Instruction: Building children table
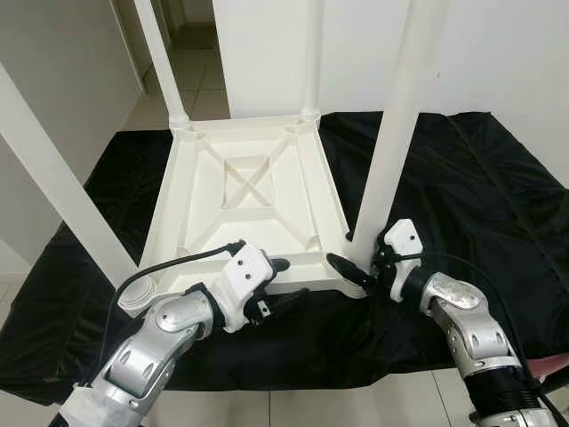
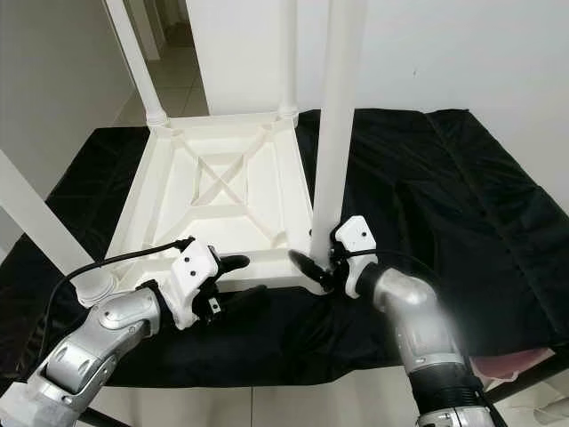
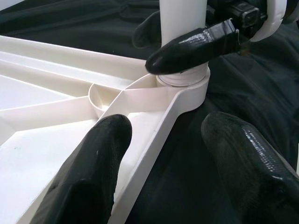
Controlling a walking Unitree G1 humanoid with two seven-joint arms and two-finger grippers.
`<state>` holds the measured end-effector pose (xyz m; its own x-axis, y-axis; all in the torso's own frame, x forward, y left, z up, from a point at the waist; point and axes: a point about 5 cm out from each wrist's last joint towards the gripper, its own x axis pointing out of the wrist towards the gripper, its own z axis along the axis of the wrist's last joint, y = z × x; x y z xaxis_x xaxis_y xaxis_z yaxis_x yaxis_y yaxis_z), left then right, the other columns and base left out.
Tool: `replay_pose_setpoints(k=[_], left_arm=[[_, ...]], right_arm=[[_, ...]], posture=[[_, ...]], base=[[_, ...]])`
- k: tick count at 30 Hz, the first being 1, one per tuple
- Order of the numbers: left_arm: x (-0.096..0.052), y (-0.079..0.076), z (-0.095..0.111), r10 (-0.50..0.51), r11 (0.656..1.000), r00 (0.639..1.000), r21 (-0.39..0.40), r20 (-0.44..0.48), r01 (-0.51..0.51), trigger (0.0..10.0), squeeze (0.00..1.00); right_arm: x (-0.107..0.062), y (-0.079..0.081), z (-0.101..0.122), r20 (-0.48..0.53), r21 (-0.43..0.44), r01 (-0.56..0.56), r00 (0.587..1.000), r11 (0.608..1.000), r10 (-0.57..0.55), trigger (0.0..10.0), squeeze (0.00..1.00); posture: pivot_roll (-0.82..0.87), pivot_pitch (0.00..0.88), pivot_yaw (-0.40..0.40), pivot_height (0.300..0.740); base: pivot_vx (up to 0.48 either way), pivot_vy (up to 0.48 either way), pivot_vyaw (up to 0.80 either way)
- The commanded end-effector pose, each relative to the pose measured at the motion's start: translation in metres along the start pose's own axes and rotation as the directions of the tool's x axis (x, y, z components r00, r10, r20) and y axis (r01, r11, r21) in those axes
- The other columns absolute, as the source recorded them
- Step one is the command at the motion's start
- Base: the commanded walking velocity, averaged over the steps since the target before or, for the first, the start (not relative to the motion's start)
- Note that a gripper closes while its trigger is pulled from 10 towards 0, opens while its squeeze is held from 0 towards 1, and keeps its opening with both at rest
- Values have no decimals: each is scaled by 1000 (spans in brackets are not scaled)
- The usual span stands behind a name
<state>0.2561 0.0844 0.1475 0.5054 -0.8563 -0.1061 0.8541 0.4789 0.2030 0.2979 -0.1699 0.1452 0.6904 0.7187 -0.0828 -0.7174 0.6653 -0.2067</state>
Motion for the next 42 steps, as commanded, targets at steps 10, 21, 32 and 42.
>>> replay_pose_setpoints(k=[10, 21, 32, 42], left_arm=[[-5, -3, -5, -66, 998, 997, 6, -28, 66, 10000, 0], [-9, 0, -8, -42, 999, 998, 12, -41, 42, 10000, 0], [-9, 7, -9, 2, 1000, 999, 30, -49, 0, 10000, 0], [-8, 11, -9, 24, 999, 998, 38, -61, -21, 10000, 0]], right_arm=[[-5, 5, -8, 6, 41, 12, 1000, 999, -12, 10000, 0], [-14, 14, -8, 8, 66, 239, 971, 969, -240, 10000, 0], [-14, 39, 0, 16, 118, 399, 915, 909, -403, 10000, 0], [-3, 49, -8, -126, 201, 749, 659, 631, -742, 10000, 0]], posture=[[-61, 23, 50, 740], [-71, 38, 52, 740], [-87, 49, 73, 740], [-75, 49, 87, 740]], base=[[0, 0, 0], [0, 0, 0], [0, 0, 0], [0, 0, 0]])
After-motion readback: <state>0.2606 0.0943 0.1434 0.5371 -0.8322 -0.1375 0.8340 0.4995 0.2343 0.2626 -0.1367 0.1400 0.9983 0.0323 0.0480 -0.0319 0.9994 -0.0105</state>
